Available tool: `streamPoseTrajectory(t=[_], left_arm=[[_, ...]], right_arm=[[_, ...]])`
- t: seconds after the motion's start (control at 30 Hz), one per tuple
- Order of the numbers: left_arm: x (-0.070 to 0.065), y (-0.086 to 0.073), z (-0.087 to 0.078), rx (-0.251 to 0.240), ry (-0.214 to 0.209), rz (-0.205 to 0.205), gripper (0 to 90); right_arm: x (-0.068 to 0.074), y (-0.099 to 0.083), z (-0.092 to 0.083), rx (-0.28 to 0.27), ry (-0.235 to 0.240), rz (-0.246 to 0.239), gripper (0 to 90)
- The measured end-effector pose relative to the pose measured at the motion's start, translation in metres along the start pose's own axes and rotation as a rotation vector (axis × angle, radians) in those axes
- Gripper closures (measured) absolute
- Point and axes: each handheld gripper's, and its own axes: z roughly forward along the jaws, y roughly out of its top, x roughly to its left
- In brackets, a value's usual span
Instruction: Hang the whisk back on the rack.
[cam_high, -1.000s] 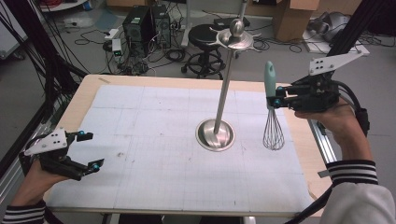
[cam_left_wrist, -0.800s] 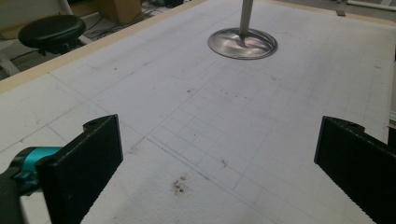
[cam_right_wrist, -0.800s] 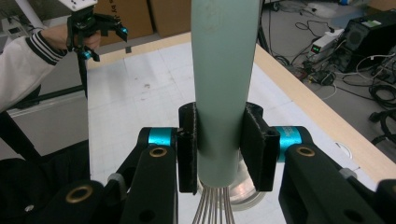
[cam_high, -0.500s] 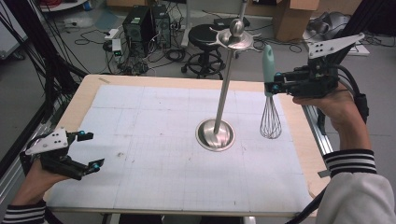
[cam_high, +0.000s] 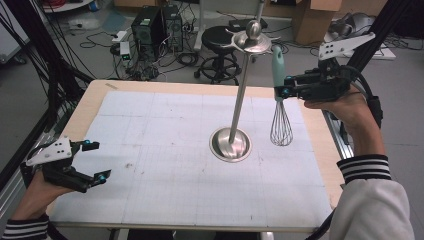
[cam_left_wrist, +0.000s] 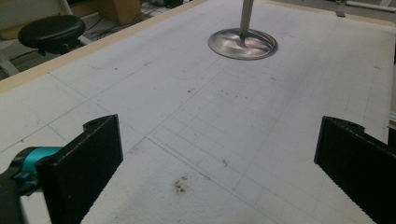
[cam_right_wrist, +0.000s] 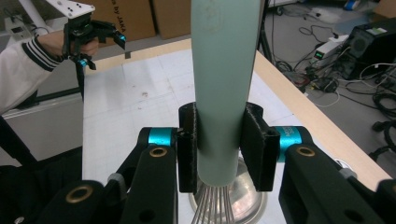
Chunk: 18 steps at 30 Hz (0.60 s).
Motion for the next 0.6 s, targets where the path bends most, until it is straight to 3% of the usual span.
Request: streamPoseTrajectory(t=[0.6], left_arm=[[0.004, -0.001, -0.002, -0.002, -0.004, -0.008, 1.7]], right_arm=[[-0.006, 0.002, 0.026, -0.009, 0.009, -0.001, 69.2]])
